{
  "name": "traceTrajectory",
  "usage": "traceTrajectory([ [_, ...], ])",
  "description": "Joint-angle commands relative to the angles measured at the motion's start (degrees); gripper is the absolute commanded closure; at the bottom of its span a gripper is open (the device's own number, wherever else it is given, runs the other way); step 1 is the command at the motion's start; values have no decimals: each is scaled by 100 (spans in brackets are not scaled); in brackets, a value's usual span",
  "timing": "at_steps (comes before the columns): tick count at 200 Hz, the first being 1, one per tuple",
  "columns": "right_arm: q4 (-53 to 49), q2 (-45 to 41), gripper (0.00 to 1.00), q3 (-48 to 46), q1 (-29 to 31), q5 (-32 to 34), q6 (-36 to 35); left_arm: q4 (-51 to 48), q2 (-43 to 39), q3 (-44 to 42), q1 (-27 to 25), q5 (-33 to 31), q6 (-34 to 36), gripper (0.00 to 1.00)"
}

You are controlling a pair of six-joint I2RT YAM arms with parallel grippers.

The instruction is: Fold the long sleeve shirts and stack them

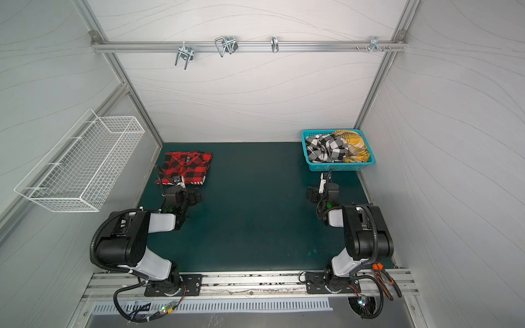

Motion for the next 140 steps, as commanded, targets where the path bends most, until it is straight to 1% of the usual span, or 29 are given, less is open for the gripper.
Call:
traceTrajectory([
  [1,517,-37,1,9,66,-41,-310,842,32,68,30,147,121,1],
  [7,713,16,1,-41,108,47,-360,873,35,65,22,135,118,1],
  [16,318,-101,1,41,163,152,-355,870,31,64,1,75,147,1],
  [19,336,-107,1,35,159,134,-351,859,29,64,-16,41,156,1],
  [27,570,-26,1,-13,180,179,-387,862,45,77,-117,-157,228,1],
  [35,480,-52,1,10,186,197,-373,911,46,63,-197,-343,268,1],
  [140,396,-50,1,43,164,151,-366,837,33,73,-224,-377,266,1],
])
